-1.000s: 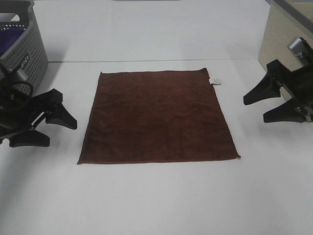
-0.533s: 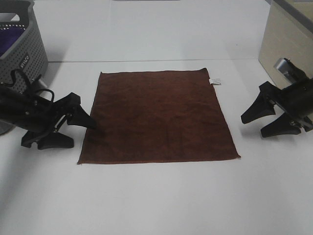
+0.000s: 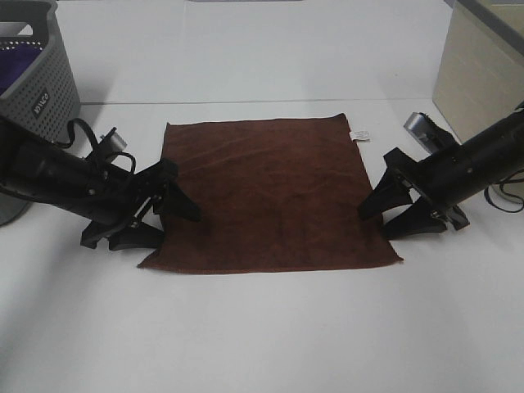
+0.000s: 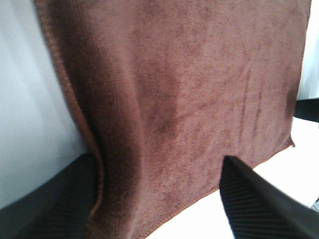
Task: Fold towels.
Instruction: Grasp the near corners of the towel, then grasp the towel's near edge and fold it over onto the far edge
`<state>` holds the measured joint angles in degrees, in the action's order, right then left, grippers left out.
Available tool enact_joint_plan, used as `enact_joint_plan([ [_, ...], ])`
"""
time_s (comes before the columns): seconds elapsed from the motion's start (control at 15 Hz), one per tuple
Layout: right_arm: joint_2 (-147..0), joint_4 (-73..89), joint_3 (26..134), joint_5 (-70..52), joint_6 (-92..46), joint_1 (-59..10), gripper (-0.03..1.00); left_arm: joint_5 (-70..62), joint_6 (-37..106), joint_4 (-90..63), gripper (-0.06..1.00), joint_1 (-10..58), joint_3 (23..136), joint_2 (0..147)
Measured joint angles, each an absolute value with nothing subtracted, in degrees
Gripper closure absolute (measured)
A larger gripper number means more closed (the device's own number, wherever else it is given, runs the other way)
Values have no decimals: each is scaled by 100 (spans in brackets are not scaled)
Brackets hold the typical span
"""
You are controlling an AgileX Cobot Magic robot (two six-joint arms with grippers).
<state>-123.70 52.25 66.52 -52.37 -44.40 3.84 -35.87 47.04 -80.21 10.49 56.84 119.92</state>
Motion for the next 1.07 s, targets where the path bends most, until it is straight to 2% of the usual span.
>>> enact_joint_plan([
  [0.07,-12399,5225,6669,-5208,-4429,304,45,-3564,4693,-8010,37,1049,5684,12015],
  [0.13,-12416,5225,6669,-5139,-4418,269,55,-3501,4670,-7998,50,1049,5684,12049],
  [0.27,-12468,5162,6669,-5048,-4309,269,80,-3380,4652,-7890,80,1049,5672,12101],
  [0.33,-12468,5134,6669,-5036,-4269,269,92,-3358,4652,-7850,91,1049,5667,12107],
  [0.4,-12468,5122,6669,-5042,-4183,269,97,-3346,4481,-7735,93,1049,5661,12072],
  [0.6,-12370,5059,6549,-5191,-4125,269,97,-3403,3707,-6864,93,1049,5626,11900],
  [1.07,-11367,4876,4864,-5265,-3776,258,97,-3615,3300,-6520,93,1083,4148,11075],
])
